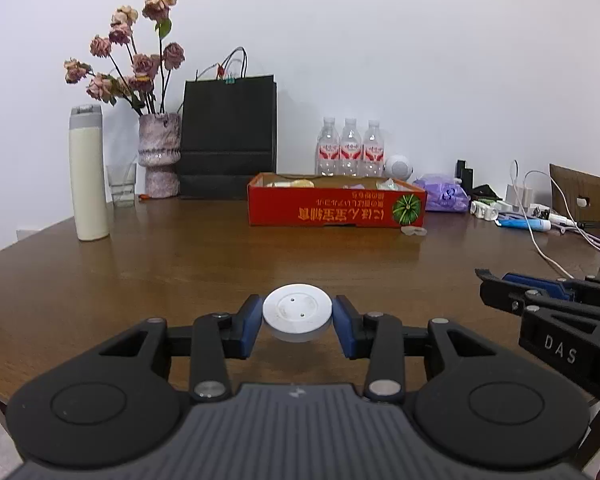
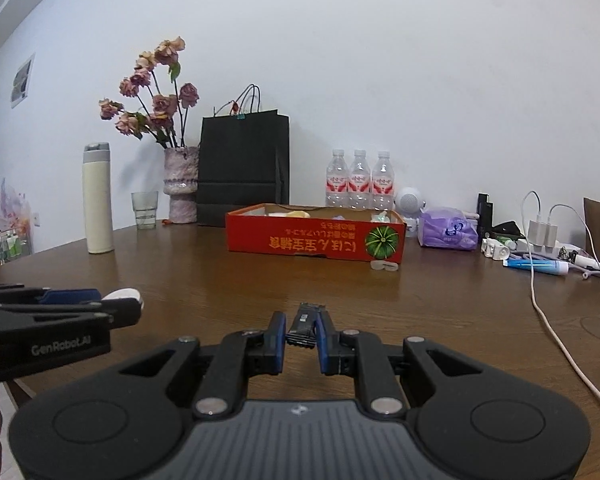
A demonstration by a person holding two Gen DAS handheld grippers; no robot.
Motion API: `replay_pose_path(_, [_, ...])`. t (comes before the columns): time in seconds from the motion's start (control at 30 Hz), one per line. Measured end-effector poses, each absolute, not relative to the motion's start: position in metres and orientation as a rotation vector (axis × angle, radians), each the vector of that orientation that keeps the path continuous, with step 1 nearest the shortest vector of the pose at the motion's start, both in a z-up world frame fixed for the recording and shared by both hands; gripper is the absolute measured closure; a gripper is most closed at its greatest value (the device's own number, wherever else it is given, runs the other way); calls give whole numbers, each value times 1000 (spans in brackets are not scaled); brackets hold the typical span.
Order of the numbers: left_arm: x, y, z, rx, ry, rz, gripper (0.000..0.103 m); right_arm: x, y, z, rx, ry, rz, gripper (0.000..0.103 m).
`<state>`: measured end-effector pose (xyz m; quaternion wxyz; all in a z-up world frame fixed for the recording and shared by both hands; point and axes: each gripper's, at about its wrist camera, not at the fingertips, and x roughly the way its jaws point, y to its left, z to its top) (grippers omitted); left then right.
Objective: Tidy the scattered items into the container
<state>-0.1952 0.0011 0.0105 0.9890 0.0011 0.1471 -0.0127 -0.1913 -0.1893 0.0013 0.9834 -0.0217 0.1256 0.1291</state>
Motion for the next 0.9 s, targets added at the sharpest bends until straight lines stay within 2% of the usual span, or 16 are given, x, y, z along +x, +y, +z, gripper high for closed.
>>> replay_pose_path(0.23, [-189,-2,10,-4,327,-25,63,-188,-190,1,-34,262,254,88])
replay_pose_path(0.43, [-165,0,34,-27,293,-30,63,-170,-197,18,-9,248,246,88])
replay_pose_path(0.67, [-88,2,76,-60,274,-77,63,-102,-201,54,-62,206,228,88])
replay_pose_path(0.9, [24,2,101,-26,249,-46,63,18,-204,78,-45,227,248,88])
